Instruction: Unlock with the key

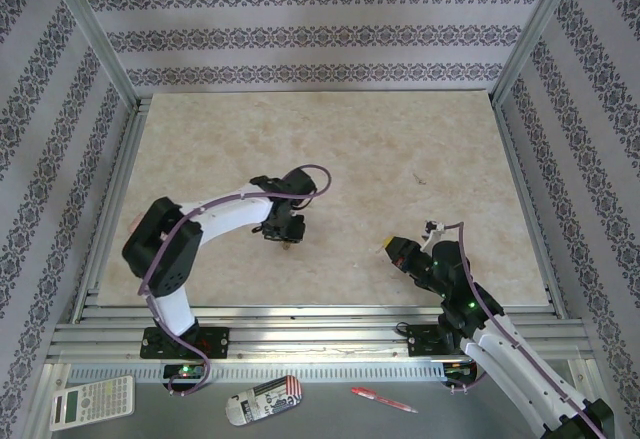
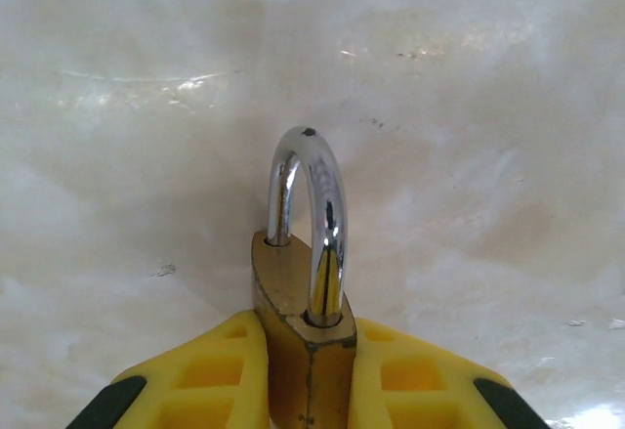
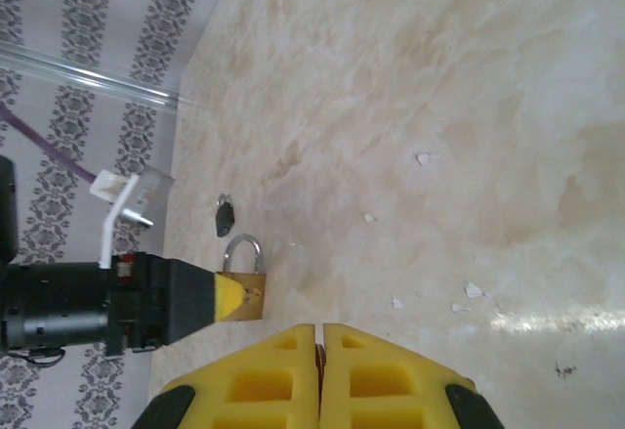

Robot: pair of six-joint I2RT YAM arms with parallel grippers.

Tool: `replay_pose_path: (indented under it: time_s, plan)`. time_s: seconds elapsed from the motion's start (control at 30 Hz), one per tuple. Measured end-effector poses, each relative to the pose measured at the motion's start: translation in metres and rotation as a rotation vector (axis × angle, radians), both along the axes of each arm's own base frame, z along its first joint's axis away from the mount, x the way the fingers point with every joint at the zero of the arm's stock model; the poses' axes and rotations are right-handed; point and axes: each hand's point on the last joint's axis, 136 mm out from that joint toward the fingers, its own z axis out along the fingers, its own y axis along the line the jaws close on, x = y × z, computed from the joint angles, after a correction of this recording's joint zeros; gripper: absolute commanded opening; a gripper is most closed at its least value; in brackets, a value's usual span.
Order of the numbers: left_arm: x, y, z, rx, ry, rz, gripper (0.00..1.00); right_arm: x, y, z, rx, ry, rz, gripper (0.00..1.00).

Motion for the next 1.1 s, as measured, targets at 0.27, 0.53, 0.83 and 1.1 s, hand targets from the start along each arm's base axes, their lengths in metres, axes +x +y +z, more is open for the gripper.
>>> replay_pose_path:
  time_s: [0.27,0.53,0.83,1.1]
  plan:
    - [0.000,-0.006,0.005,-0.321,-0.045,0.188,0.00,0.002,0.010,0.005,0.013,0.000,0.030,0.00]
    - [0.046,-0.053,0.070,-0.696,-0.216,0.293,0.00,0.021,0.019,0.051,0.048,-0.096,0.018,0.00]
    - [0.058,-0.060,0.069,-0.840,-0.228,0.420,0.00,0.034,0.028,0.057,-0.049,-0.140,-0.007,0.00]
    - [0.051,-0.047,0.000,-0.804,-0.180,0.563,0.10,0.053,0.033,0.059,-0.097,-0.143,-0.036,0.00]
